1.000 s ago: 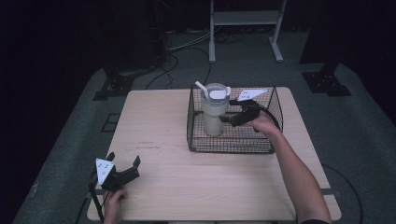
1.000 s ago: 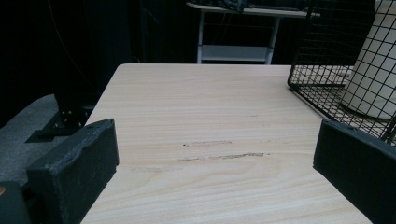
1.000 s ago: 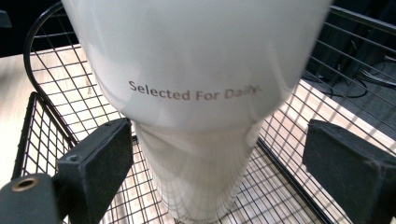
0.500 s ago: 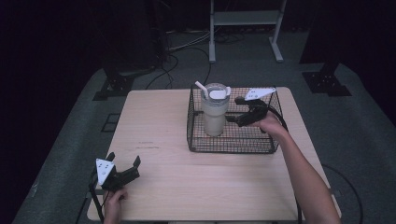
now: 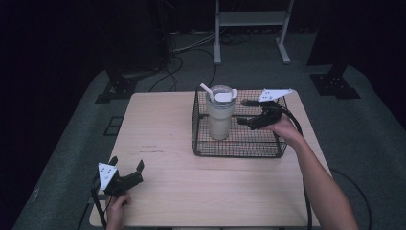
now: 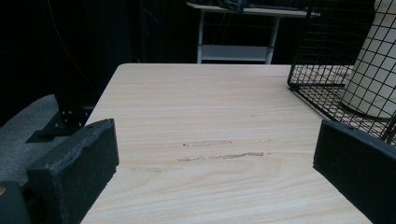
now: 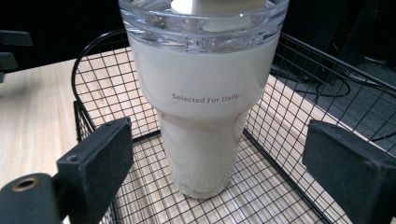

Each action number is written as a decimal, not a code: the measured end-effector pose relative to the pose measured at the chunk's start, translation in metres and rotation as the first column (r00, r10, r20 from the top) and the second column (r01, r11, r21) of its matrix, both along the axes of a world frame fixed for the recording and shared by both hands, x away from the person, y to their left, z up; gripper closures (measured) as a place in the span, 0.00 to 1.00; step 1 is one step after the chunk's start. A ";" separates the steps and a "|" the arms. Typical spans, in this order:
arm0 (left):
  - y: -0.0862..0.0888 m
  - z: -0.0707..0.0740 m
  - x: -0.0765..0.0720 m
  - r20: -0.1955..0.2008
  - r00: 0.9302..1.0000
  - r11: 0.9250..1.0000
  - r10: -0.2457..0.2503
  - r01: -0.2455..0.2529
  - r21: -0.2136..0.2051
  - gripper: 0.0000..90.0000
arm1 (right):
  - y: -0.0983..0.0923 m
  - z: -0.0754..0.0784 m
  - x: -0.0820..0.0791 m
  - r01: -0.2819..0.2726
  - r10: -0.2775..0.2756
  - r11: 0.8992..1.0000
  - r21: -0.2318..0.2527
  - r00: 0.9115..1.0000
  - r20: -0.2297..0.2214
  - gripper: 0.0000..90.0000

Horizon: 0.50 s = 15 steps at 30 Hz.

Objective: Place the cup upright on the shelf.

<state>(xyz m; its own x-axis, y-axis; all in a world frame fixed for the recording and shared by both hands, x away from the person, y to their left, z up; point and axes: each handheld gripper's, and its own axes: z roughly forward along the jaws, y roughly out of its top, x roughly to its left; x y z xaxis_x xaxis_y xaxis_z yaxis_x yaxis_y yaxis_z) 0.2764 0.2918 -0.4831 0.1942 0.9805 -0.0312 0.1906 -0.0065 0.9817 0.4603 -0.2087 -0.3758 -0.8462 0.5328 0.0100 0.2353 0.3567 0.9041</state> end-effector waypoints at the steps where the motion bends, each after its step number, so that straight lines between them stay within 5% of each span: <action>1: 0.000 0.000 0.000 0.000 1.000 1.000 0.000 0.000 0.000 0.00 | -0.001 0.001 -0.001 0.003 -0.003 1.000 -0.002 1.000 0.001 0.09; 15: 0.000 0.000 0.000 0.000 1.000 1.000 0.000 0.000 0.002 0.00 | -0.011 0.019 -0.023 -0.013 0.013 1.000 0.017 1.000 0.024 0.09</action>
